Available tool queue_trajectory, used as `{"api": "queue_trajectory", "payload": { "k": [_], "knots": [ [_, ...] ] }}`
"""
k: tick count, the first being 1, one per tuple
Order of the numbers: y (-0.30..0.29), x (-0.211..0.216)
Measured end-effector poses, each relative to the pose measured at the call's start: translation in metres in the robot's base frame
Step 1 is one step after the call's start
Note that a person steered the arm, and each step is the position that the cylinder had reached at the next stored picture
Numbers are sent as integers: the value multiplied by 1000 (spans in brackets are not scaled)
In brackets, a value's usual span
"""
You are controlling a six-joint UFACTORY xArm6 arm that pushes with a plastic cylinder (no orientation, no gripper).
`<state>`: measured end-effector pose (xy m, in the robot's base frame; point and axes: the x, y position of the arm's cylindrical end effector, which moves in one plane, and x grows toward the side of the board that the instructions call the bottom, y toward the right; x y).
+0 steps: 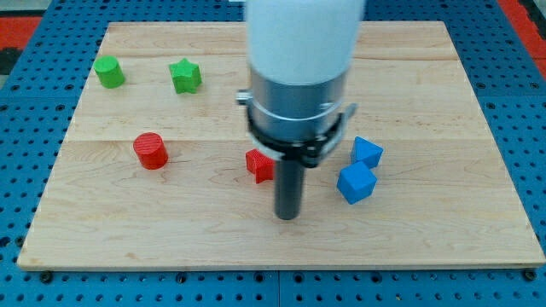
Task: Slide the blue cube diagonally to the bottom left of the red circle
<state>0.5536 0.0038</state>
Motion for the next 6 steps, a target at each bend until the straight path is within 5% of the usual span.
{"api": "queue_trajectory", "payload": {
  "k": [2, 4, 5, 6],
  "knots": [
    [-27, -53],
    [58, 6],
    [125, 12],
    [165, -31]
  ]
}}
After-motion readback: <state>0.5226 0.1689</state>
